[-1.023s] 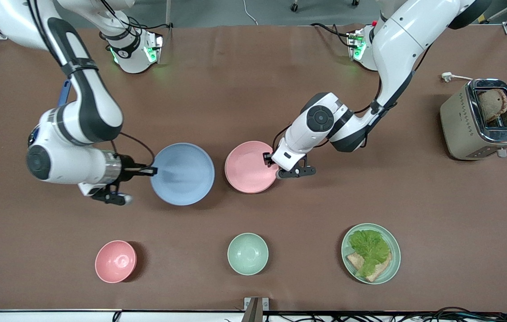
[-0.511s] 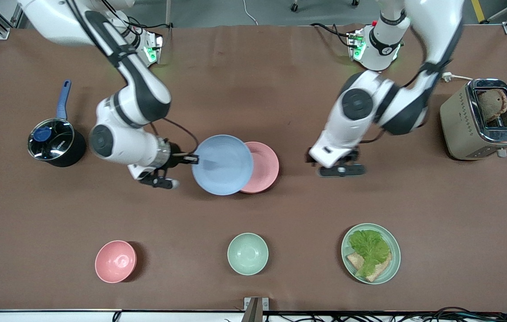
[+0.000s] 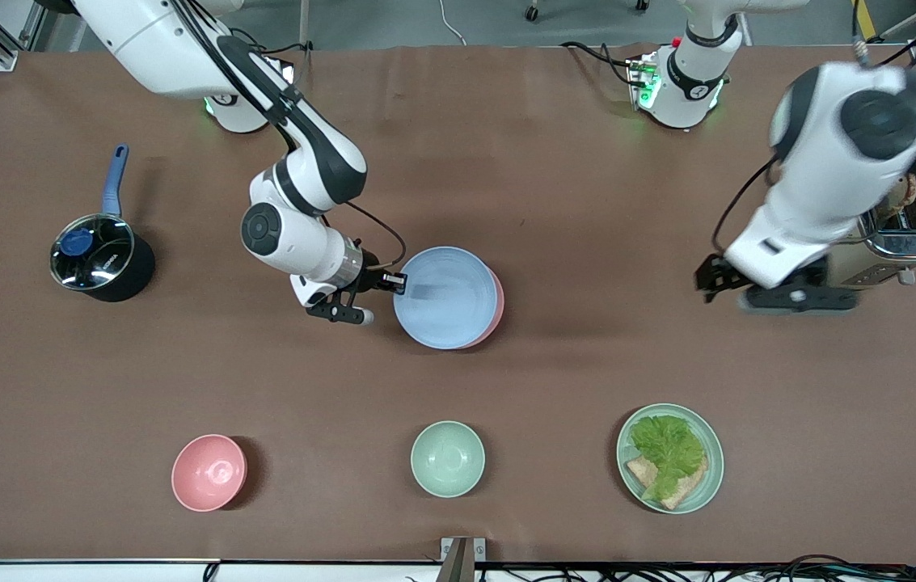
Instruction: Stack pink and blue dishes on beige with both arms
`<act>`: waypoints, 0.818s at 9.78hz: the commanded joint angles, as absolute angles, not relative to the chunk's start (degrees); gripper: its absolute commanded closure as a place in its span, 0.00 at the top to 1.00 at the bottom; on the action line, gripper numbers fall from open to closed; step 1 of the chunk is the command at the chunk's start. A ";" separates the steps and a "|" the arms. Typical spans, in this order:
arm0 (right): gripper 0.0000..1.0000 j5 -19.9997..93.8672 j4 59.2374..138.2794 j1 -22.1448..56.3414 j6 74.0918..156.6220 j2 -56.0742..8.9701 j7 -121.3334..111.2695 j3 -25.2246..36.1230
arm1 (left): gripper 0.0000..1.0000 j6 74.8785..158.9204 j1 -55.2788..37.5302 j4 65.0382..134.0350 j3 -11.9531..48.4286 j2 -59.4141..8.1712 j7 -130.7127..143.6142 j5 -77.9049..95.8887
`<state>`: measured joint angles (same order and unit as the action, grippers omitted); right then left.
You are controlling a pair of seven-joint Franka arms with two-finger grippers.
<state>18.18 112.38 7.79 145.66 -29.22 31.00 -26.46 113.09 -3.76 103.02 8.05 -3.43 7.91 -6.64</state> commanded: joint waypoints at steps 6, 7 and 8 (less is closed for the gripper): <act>1.00 18.46 114.87 7.91 147.84 -29.01 31.03 -26.28 | 1.00 86.42 -3.43 85.60 -2.19 0.15 -6.24 -1.68; 1.00 18.20 114.87 6.95 146.09 -25.61 31.03 -25.58 | 1.00 85.87 -2.30 85.69 -2.28 0.44 -6.24 -1.23; 1.00 15.06 114.79 6.42 141.46 -21.57 31.03 -22.18 | 1.00 85.52 -2.20 85.35 -2.46 0.35 -6.24 -1.14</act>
